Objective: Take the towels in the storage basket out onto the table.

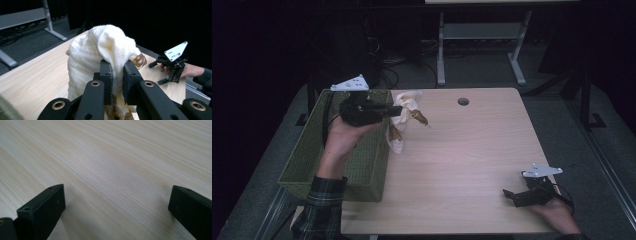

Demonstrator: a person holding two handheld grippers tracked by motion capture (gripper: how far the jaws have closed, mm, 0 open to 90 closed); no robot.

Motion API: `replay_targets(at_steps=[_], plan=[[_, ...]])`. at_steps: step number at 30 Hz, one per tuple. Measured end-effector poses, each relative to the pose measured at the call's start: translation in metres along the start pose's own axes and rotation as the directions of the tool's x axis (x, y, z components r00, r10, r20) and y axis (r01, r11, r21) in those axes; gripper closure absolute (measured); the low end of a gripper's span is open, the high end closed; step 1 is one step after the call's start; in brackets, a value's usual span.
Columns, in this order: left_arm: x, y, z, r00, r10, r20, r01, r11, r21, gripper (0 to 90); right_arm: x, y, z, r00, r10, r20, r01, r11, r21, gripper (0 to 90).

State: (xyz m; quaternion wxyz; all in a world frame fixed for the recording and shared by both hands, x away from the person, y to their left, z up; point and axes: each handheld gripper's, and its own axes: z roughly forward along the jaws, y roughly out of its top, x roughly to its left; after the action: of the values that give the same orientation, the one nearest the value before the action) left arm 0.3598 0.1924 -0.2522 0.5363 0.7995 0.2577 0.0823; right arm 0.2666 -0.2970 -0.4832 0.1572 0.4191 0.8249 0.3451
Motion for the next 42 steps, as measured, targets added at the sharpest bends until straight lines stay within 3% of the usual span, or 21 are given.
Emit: replay_targets(at_steps=[18,26,36,42], plan=[[-0.030,-0.023,0.071,0.9946,0.007,0.104,-0.011,0.9991,0.041,79.7,0.000,0.000,0.000,1.0000,0.001,0.000,-0.001,1.000,0.000,0.7],[-0.041,-0.038,0.107,0.9902,0.026,0.137,-0.038,0.9959,0.082,79.7,0.000,0.000,0.000,1.0000,0.000,0.000,0.000,1.000,0.000,0.7],[-0.053,-0.059,0.146,0.9814,0.027,0.190,-0.051,0.9909,0.124,79.6,0.000,0.000,0.000,1.0000,-0.001,0.000,0.001,1.000,0.000,0.8],[-0.058,-0.073,0.165,0.9728,0.056,0.225,-0.091,0.9848,0.148,79.5,0.000,0.000,0.000,1.0000,0.000,0.001,0.000,1.000,0.000,0.7]])
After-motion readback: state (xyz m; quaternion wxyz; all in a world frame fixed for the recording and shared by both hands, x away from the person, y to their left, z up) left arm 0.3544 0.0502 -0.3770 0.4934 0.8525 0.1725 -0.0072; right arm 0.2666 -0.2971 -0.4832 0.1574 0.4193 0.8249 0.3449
